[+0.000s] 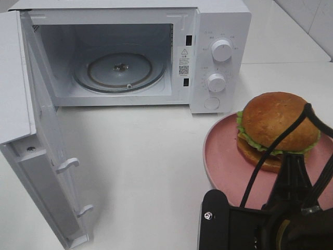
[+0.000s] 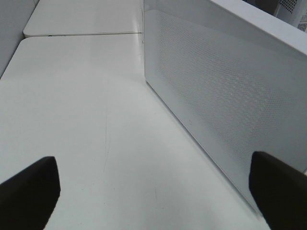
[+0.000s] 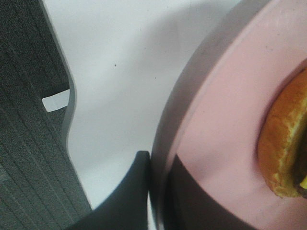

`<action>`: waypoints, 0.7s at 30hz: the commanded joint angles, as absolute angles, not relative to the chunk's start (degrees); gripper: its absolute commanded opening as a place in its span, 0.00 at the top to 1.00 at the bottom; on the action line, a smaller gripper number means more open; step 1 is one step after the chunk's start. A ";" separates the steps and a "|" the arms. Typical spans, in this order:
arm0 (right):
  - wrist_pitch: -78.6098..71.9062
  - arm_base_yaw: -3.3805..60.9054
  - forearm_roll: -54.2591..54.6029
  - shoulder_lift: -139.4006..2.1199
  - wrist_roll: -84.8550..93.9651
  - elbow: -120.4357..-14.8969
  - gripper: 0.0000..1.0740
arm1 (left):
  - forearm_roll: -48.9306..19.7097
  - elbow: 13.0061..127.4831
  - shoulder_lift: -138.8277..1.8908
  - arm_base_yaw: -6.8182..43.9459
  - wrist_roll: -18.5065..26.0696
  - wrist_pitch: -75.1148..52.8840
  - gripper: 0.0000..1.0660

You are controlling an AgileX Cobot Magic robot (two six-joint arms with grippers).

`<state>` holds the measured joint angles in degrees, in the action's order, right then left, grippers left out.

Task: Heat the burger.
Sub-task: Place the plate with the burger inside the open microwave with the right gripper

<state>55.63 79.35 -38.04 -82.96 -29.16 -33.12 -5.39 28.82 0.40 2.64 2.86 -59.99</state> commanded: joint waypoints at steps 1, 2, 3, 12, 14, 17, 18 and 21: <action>54.66 79.58 -43.03 -82.74 -25.55 -32.95 1.00 | -5.84 28.71 1.43 2.52 2.64 -59.47 0.06; 54.14 79.58 -43.14 -82.74 -24.98 -32.95 1.00 | -5.84 28.71 1.43 2.52 2.64 -59.47 0.06; 54.14 79.58 -43.14 -82.74 -24.98 -32.95 1.00 | -5.84 28.71 1.43 2.52 2.64 -59.47 0.06; 50.71 79.58 -48.07 -82.74 -22.17 -32.95 1.00 | -5.84 28.71 1.43 2.52 2.64 -59.47 0.06; 49.73 79.58 -48.41 -82.74 -20.86 -32.95 1.00 | -5.84 28.71 1.43 2.52 2.64 -59.47 0.06; 48.36 79.58 -48.59 -82.74 -17.82 -32.95 1.00 | -5.84 28.71 1.43 2.52 2.64 -59.47 0.06; 47.56 79.58 -48.64 -82.74 -16.27 -32.95 1.00 | -5.84 28.71 1.43 2.52 2.64 -59.47 0.06; 47.15 79.58 -48.70 -82.74 -15.70 -32.95 1.00 | -5.84 28.71 1.43 2.52 2.64 -59.47 0.06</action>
<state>46.24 79.41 -44.63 -82.96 -16.73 -33.12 -5.39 28.82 0.40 2.64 2.86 -59.99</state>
